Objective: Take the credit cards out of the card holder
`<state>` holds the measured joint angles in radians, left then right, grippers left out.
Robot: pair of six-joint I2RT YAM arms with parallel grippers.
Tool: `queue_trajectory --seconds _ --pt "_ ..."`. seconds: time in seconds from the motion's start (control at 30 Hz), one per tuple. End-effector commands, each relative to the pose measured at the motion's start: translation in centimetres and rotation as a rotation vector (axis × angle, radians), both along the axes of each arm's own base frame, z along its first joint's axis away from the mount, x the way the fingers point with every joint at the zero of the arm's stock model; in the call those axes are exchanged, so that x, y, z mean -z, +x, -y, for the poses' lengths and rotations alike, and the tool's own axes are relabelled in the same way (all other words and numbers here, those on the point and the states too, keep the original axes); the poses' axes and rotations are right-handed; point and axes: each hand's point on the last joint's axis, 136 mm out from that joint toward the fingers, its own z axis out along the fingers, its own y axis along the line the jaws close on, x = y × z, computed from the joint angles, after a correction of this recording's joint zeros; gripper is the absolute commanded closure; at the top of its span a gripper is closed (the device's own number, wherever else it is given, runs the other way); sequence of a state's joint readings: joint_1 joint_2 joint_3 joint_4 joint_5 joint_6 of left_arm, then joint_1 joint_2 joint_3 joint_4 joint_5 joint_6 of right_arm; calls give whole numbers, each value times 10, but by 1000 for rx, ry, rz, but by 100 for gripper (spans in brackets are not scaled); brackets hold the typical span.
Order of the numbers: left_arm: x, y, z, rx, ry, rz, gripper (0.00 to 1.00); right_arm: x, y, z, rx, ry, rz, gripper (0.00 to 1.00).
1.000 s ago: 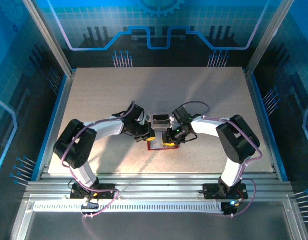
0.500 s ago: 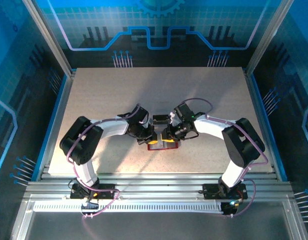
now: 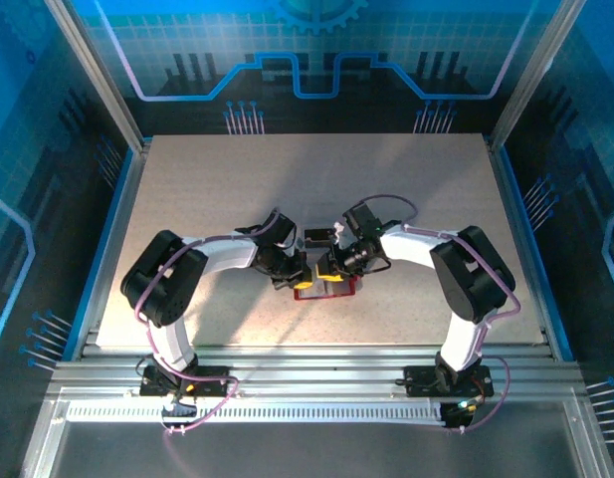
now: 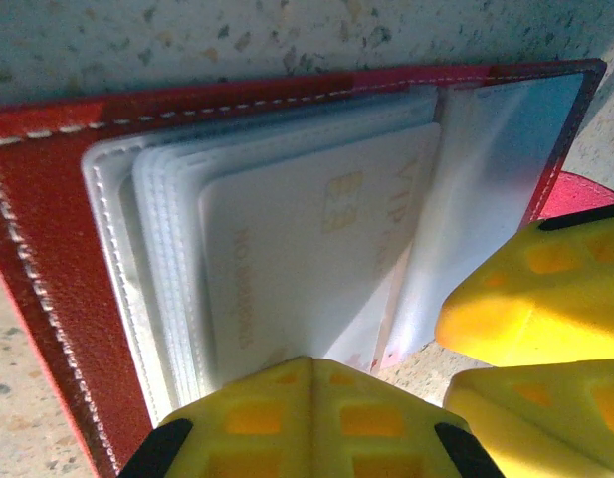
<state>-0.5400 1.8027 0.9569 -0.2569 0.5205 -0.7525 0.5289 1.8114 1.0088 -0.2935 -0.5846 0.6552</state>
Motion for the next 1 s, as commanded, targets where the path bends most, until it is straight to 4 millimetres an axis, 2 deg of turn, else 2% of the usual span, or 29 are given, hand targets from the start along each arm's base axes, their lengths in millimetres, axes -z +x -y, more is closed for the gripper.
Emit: queue_trajectory --seconds 0.0,0.7,0.97 --pt "4 -4 -3 18 35 -10 100 -2 6 -3 -3 16 -2 73" --pt "3 -5 -2 20 27 -12 100 14 2 -5 -13 6 -36 73" --pt "2 -5 -3 23 28 -10 100 21 -1 6 -23 -91 -27 73"
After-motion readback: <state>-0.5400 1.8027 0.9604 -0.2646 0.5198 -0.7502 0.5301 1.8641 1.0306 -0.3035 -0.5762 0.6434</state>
